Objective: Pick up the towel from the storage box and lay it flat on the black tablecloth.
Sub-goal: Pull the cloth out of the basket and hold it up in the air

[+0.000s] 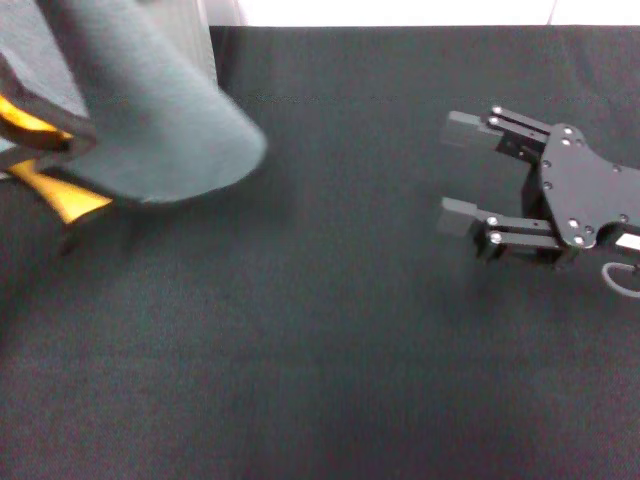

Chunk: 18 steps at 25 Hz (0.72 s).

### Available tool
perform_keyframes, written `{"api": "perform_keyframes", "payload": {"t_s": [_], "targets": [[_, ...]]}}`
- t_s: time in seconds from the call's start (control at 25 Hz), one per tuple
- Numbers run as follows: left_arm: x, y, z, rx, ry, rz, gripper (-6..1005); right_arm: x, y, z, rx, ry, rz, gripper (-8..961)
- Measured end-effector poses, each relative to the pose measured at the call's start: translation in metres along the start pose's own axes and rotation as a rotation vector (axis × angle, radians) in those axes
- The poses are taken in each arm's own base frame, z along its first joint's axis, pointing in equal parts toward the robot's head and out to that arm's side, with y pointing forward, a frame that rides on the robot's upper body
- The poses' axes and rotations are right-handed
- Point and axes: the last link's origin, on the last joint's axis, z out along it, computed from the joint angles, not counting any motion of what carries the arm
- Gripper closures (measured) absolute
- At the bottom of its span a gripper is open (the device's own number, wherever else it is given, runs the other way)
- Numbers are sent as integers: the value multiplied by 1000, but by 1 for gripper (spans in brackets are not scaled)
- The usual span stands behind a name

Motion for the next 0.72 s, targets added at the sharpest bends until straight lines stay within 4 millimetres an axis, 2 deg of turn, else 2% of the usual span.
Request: {"api": "perform_keyframes", "payload": {"t_s": [0.32,0.72], "targets": [[-38,10,-1,38,-41,83,956,-11,0,26,-88,-46,-38,130],[-78,5,7,104,-139,140,953,-15,-1,71,-145,-60,-114,130]]}}
